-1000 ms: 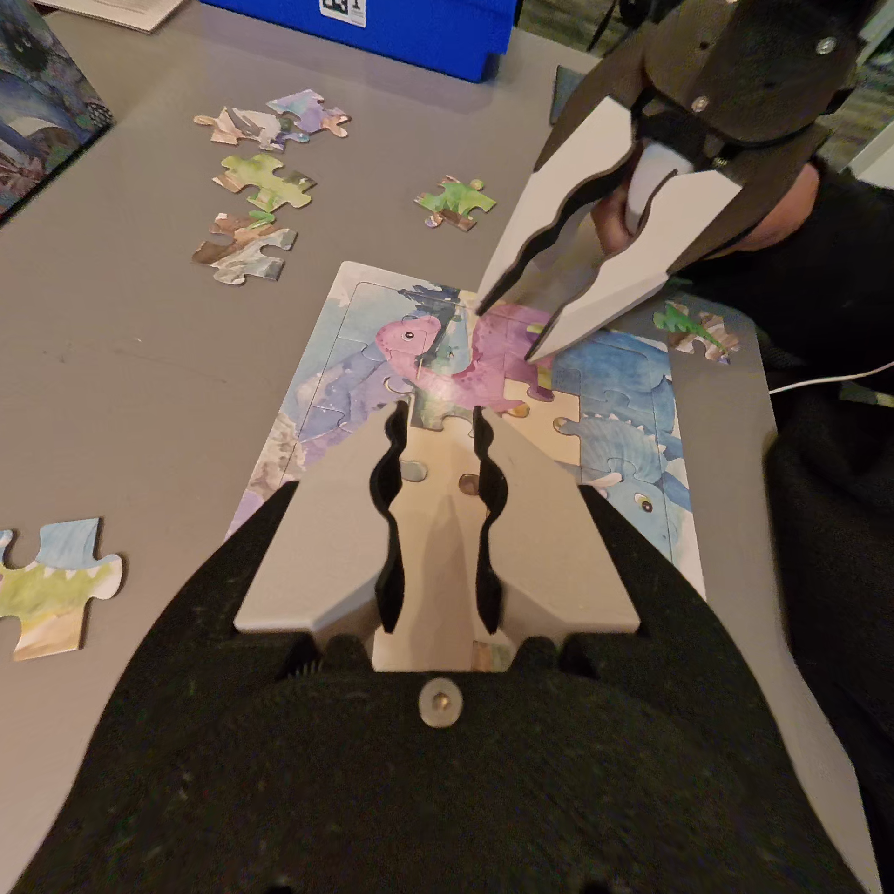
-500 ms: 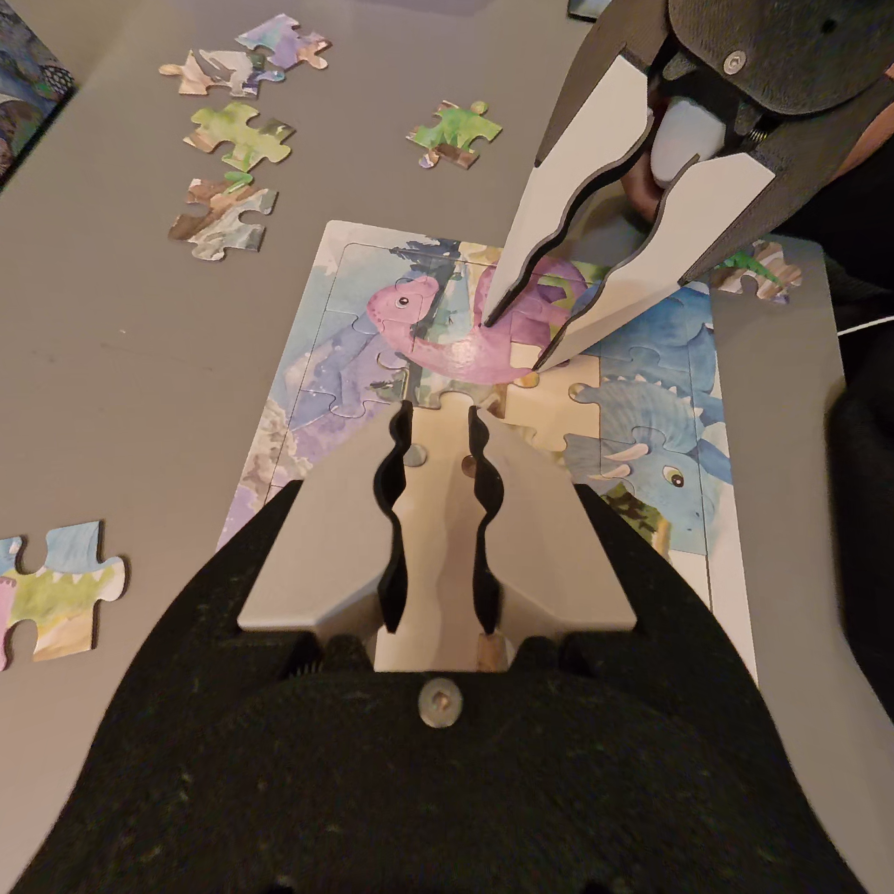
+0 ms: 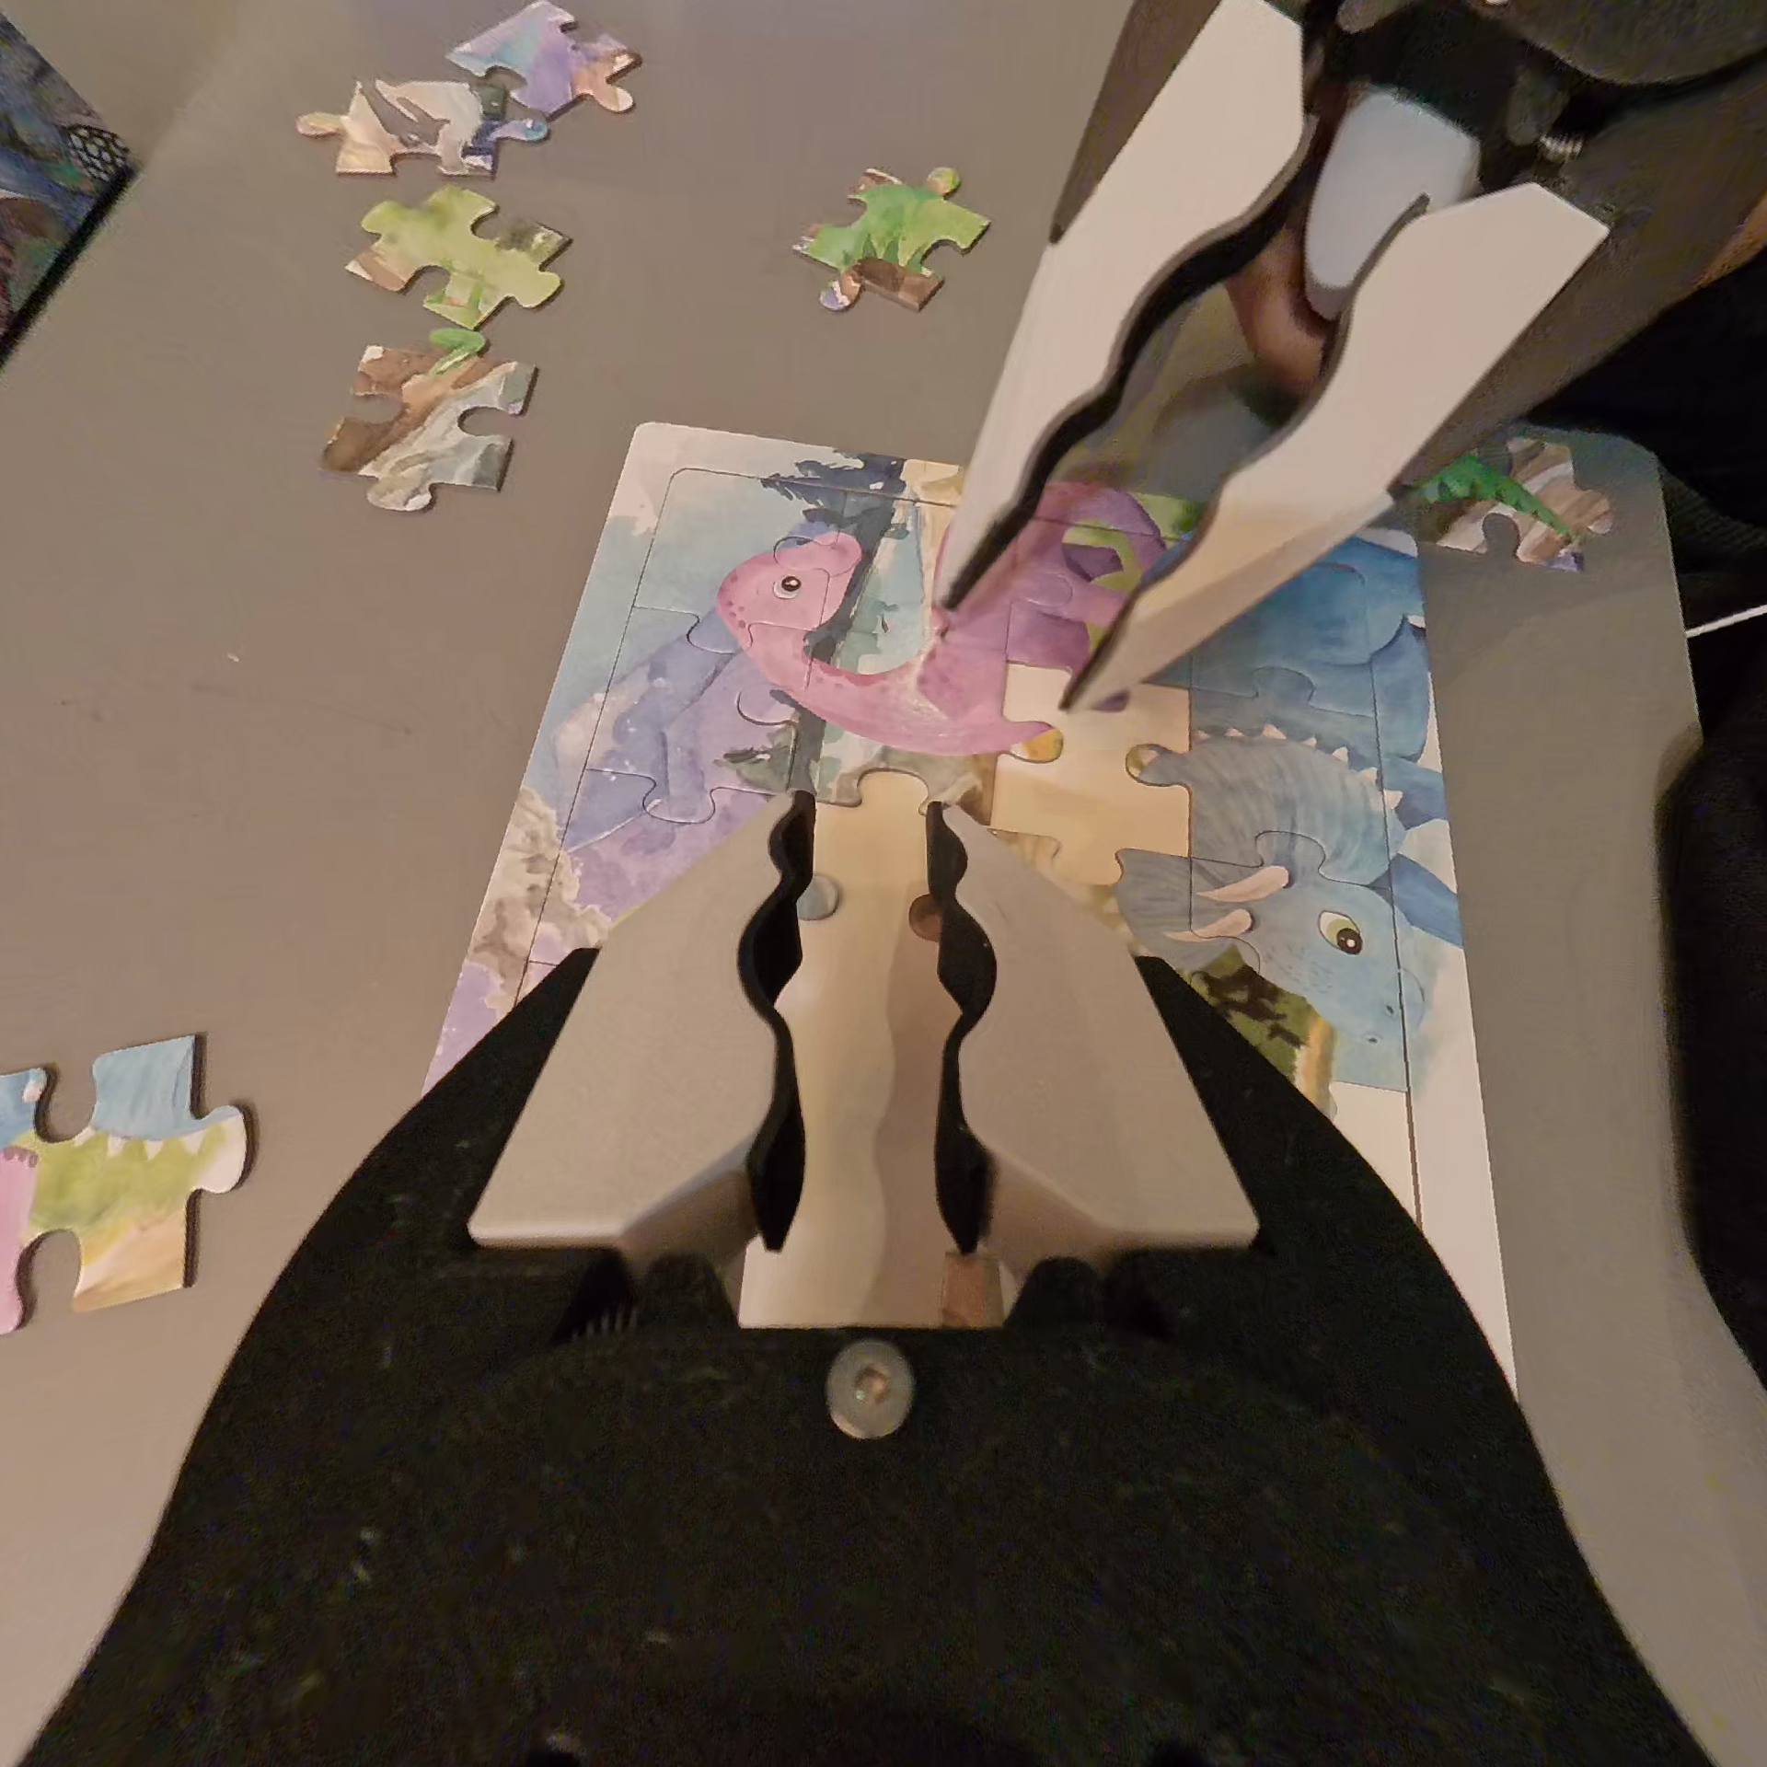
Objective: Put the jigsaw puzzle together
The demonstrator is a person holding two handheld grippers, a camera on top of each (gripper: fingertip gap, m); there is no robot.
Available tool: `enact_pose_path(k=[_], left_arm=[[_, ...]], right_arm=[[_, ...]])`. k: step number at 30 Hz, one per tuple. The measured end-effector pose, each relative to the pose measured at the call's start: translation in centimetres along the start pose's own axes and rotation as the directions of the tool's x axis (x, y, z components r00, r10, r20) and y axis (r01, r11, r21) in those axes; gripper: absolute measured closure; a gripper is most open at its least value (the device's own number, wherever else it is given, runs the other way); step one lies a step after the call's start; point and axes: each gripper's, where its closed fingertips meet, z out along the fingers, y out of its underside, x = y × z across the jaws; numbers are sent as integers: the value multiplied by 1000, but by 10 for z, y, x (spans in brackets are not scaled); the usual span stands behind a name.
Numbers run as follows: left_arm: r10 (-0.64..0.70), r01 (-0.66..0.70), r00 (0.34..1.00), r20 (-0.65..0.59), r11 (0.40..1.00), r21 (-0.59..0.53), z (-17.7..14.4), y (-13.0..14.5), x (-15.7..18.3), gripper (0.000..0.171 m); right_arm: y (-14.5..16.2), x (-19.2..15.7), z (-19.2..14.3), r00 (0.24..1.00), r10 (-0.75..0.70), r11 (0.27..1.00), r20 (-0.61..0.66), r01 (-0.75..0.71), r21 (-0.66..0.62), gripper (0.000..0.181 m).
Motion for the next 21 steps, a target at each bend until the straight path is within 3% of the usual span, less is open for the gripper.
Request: enact_pose_path(k=[6, 21], left_arm=[[0, 0, 1000, 0, 1000, -3, 0, 0, 0, 150], [12, -12, 1000, 5, 1000, -13, 1, 1, 0, 150]], right_arm=[[12, 0, 9, 999, 35, 998, 40, -32, -55, 139], [6, -4, 16, 994, 53, 996, 100, -46, -75, 137]])
